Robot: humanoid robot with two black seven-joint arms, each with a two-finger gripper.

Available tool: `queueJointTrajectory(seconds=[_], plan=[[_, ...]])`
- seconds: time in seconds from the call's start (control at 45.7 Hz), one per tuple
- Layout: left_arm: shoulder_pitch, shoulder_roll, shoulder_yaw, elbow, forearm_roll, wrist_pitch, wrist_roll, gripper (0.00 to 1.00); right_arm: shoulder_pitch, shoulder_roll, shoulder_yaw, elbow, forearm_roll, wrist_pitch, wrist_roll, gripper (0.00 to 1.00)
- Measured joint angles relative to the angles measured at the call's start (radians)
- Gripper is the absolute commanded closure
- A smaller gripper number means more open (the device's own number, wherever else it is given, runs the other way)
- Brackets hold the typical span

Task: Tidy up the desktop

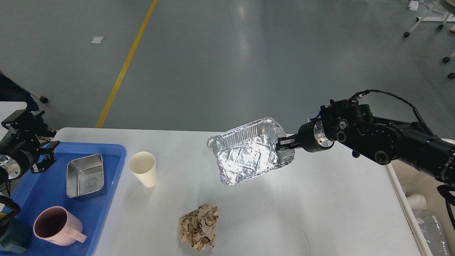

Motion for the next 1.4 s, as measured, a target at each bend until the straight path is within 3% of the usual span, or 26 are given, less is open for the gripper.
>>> queueJointTrajectory(seconds=[0.131,0.219,0.35,0.46,0.679,0.876,1.117,1.402], plan=[[-0.037,0.091,0.040,-0.008,0.023,-0.080,0.040,0.03,-0.001,-0.002,-0.001,0.000,0.000,0.000,0.000,1.00],[-0.077,0.138,0.044,-0.020,0.118,-0.158,0.135,0.03,-0.005,-0.004,-0.001,0.000,0.000,0.000,0.000,1.00],[-0.130,0.174,0.045,-0.079,0.323,-0.184,0.308,0.03,-0.006,-0.005,-0.002,0.001,0.000,0.000,0.000,1.00],[-0.140,0.202,0.045,-0.188,0.490,-0.185,0.359,0.03,-0.006,-0.002,-0.002,0.000,0.000,0.000,0.000,1.00],[-0.112,0.276,0.075,-0.359,0.687,-0.165,0.359,0.03,-0.003,-0.003,-0.002,0.000,0.000,0.000,-0.001,1.00],[-0.059,0.382,0.089,-0.436,0.738,-0.102,0.303,0.03,-0.003,-0.014,-0.002,-0.001,0.001,0.000,0.000,1.00],[-0.026,0.484,0.105,-0.528,0.826,-0.106,0.183,0.03,-0.003,-0.013,-0.002,0.000,-0.001,0.000,0.000,1.00],[-0.026,0.461,0.107,-0.532,0.839,-0.163,0.167,0.03,-0.003,-0.020,-0.001,0.000,-0.002,0.000,0.001,1.00]])
